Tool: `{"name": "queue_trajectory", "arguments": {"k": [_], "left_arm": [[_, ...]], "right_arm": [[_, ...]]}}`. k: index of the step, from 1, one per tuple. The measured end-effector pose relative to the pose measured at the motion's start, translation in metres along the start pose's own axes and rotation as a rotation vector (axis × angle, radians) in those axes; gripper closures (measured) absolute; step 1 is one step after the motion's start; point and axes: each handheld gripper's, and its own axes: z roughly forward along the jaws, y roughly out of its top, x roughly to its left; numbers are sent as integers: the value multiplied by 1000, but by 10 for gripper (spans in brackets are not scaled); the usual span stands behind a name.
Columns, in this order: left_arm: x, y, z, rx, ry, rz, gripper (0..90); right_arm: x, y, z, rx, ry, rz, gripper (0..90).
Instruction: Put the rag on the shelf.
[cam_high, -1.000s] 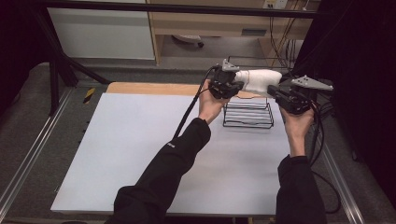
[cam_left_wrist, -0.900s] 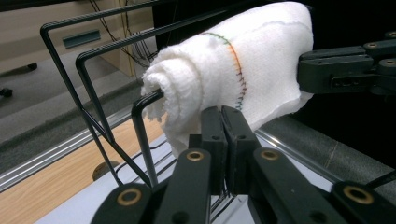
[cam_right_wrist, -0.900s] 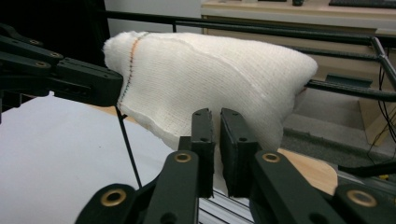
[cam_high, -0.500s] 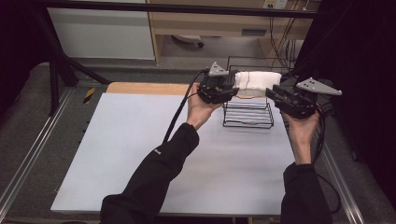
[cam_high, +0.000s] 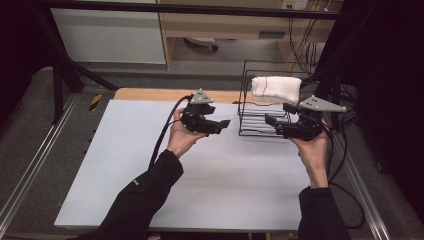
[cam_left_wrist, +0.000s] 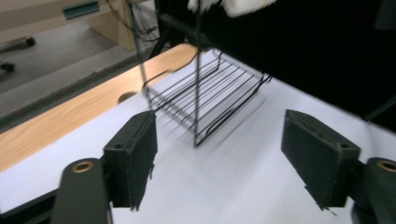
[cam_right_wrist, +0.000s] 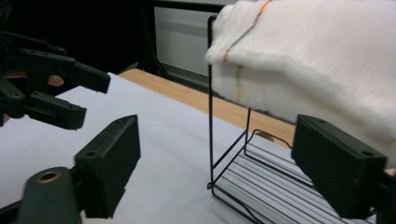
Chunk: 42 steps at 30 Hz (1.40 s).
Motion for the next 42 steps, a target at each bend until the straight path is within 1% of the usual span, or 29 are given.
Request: {"name": "queue_trajectory", "arguments": {"k": [2, 4, 6, 8, 13, 18, 20, 23, 25, 28, 30, 33, 36, 38, 40, 42], "left_arm": [[6, -11, -9, 5, 7, -13, 210], [10, -21, -17, 12, 14, -18, 186], [15, -31, -27, 20, 27, -16, 151], [20, -41, -37, 20, 38, -22, 125], [33, -68, -61, 24, 69, -41, 63], [46, -99, -83, 27, 94, -77, 56], [50, -111, -92, 28, 107, -82, 55], [56, -128, -103, 32, 120, -96, 56], [60, -140, -110, 32, 134, -105, 56], [65, -156, -121, 29, 147, -119, 58], [68, -166, -128, 34, 155, -127, 61], [71, -180, -136, 39, 173, -134, 64], [72, -192, -143, 50, 183, -138, 68], [72, -198, -147, 52, 200, -139, 72], [72, -204, -150, 54, 201, -145, 76], [72, -209, -152, 63, 200, -147, 76]], "right_arm": [[4, -4, 3, 14, 1, -4, 106], [9, -7, 5, 20, 6, -4, 80], [11, -10, 6, 17, 13, 12, 53], [12, -13, 7, 18, 23, 20, 37], [19, -25, 9, 37, 34, 21, 13], [23, -39, 11, 71, 53, 24, 4], [24, -45, 12, 82, 56, 27, 4], [26, -53, 11, 88, 64, 33, 4], [28, -58, 11, 92, 78, 36, 4], [29, -67, 11, 102, 95, 27, 4], [30, -74, 11, 110, 103, 37, 4], [30, -87, 12, 121, 118, 60, 4], [31, -100, 12, 152, 127, 59, 3], [31, -109, 12, 174, 138, 65, 2], [30, -118, 12, 189, 147, 73, 3], [30, -126, 10, 196, 155, 69, 2]]}}
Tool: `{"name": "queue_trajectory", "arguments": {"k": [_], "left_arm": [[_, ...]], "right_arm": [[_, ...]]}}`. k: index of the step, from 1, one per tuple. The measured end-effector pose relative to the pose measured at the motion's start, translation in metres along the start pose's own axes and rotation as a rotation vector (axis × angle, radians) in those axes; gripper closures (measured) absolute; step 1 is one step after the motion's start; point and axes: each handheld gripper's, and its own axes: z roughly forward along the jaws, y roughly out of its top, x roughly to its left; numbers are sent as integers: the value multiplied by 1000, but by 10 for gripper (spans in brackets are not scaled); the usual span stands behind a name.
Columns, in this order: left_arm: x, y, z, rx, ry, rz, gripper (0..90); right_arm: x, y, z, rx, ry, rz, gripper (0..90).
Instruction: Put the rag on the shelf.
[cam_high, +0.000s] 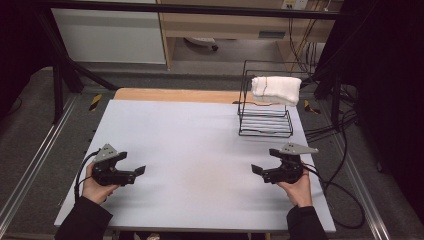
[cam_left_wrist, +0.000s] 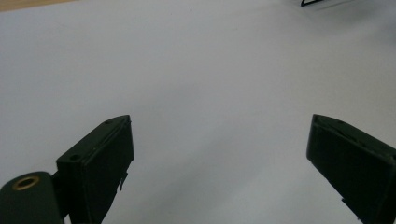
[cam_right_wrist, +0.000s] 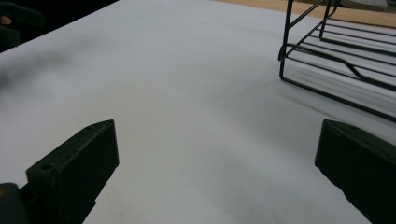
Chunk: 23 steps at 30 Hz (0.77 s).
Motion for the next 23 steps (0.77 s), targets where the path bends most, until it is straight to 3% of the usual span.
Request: {"name": "queue_trajectory", "arguments": {"k": [12, 23], "left_arm": [[1, -18, 1, 22, -11, -11, 76], [2, -25, 2, 42, -11, -11, 78]], "right_arm": [[-2, -36, -2, 46, 14, 5, 2], [-4, -44, -3, 62, 12, 16, 2]]}}
